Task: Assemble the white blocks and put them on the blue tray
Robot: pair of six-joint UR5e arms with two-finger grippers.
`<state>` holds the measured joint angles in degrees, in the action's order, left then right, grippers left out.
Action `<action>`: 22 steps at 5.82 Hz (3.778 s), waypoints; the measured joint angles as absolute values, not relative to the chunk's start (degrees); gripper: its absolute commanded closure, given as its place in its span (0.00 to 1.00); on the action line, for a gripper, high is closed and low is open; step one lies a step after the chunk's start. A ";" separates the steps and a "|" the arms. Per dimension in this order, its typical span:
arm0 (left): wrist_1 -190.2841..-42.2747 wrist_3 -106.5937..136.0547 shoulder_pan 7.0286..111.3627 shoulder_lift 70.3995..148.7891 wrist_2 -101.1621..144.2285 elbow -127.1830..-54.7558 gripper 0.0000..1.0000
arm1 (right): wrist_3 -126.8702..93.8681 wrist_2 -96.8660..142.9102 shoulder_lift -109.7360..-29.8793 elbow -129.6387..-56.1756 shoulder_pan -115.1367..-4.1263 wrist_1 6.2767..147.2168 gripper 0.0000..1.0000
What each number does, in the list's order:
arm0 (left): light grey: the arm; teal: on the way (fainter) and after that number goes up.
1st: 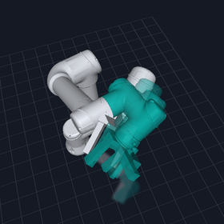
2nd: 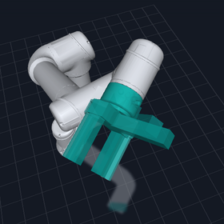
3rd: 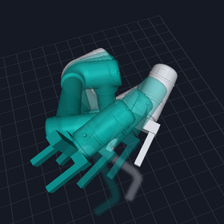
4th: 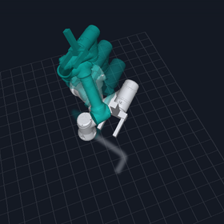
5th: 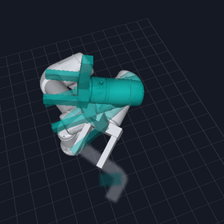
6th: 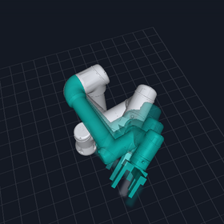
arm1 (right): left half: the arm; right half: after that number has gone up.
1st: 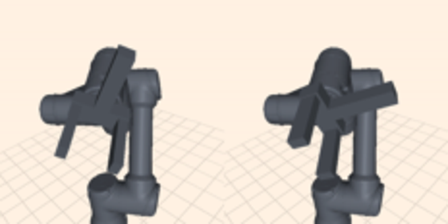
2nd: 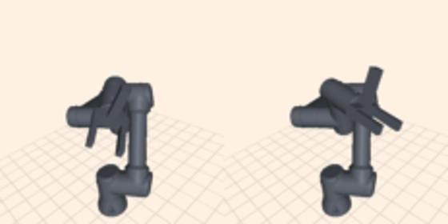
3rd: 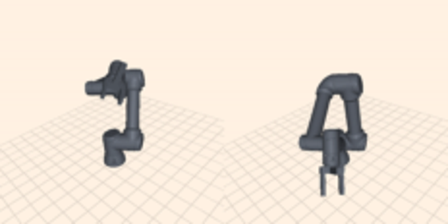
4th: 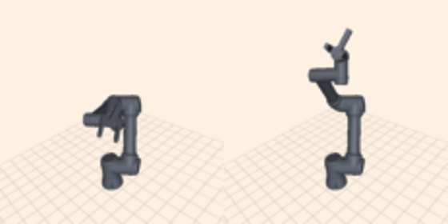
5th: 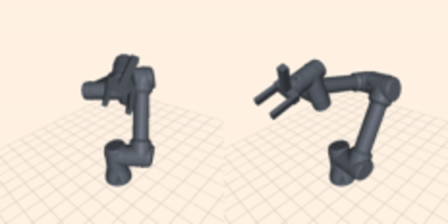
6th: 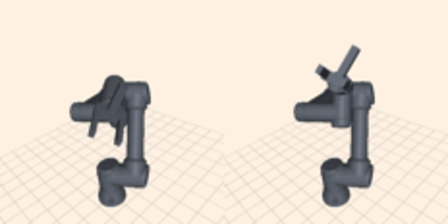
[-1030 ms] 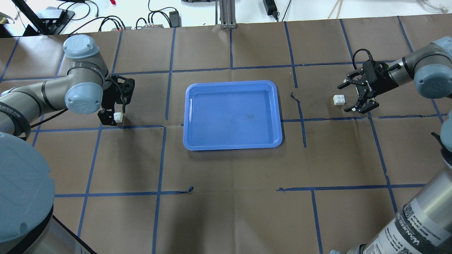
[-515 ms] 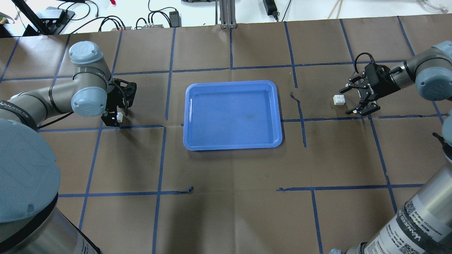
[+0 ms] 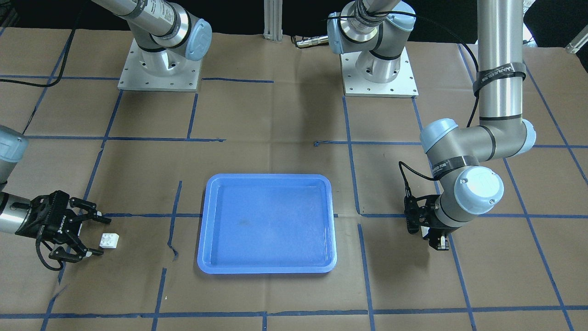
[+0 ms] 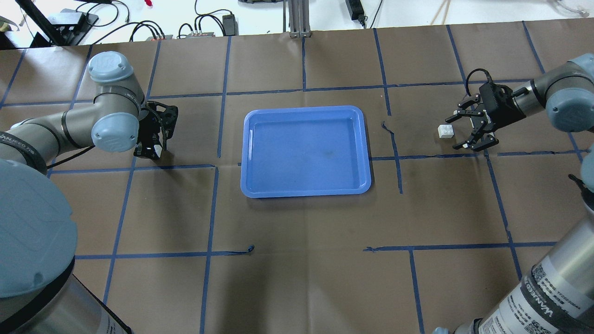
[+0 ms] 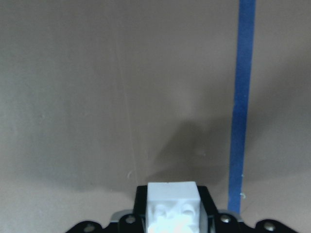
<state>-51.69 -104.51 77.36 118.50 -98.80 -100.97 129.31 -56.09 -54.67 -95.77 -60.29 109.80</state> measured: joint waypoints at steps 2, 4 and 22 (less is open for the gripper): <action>-52.04 -103.84 79.98 116.34 -94.10 -100.24 1.00 | 129.38 -56.06 -54.69 -95.62 -60.29 109.80 0.63; -52.55 -92.51 89.81 116.38 -90.44 -98.04 1.00 | 129.34 -55.93 -54.99 -95.40 -60.42 109.92 0.69; -81.44 -32.87 97.70 90.43 -89.85 -92.36 0.01 | 86.33 -50.14 -64.06 -108.75 -90.99 137.03 0.70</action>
